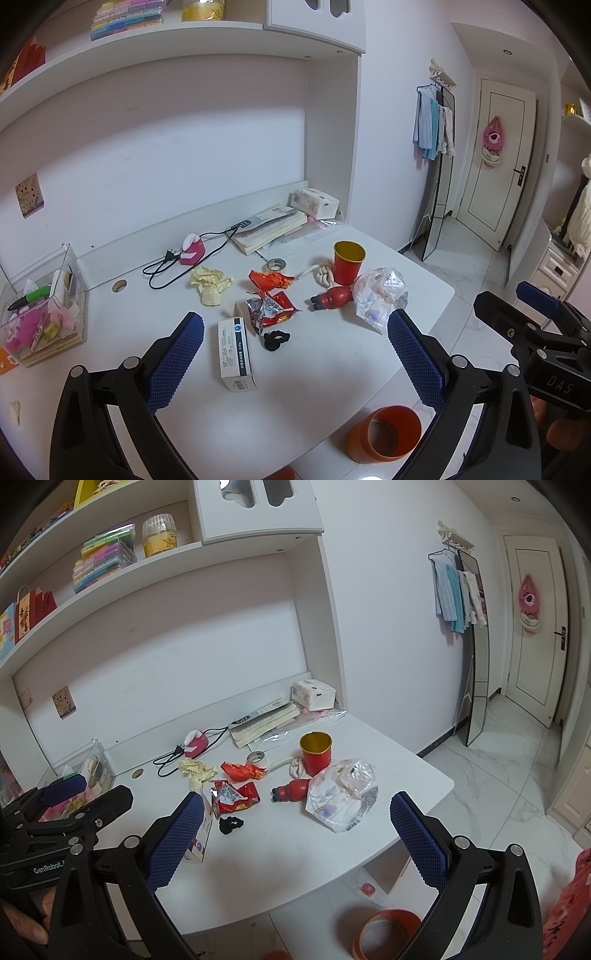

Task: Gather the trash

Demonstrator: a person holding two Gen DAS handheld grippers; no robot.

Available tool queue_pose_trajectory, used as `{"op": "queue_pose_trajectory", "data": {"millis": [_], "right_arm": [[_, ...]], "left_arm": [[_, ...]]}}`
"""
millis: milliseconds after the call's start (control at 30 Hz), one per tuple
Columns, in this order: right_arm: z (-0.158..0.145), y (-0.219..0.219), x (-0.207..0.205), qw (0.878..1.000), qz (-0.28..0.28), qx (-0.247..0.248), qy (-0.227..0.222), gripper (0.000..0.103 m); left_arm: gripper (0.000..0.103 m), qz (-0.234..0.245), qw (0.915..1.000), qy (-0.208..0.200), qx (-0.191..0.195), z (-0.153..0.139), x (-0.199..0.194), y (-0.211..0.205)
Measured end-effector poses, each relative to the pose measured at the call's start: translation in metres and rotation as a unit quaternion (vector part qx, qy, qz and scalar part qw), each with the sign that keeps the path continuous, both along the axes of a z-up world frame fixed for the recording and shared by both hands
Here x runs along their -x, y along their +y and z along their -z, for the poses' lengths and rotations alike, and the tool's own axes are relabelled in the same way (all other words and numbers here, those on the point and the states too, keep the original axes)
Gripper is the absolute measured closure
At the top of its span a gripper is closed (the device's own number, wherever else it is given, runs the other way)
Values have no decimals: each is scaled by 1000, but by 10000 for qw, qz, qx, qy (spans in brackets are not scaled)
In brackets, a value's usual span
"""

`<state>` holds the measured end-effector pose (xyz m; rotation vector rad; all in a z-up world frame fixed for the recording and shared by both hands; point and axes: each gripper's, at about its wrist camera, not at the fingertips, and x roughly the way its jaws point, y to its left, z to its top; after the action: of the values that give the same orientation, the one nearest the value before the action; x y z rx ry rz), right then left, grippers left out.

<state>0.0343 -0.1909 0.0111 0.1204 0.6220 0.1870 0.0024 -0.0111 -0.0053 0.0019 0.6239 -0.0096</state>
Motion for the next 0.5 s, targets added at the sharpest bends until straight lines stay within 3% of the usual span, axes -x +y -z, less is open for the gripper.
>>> {"op": "queue_pose_trajectory", "data": {"millis": [500], "right_arm": [[-2,1,-2,10000,4,-14,30,5]], "left_arm": [[5,1,10000,65,3,2,-3,4]]}}
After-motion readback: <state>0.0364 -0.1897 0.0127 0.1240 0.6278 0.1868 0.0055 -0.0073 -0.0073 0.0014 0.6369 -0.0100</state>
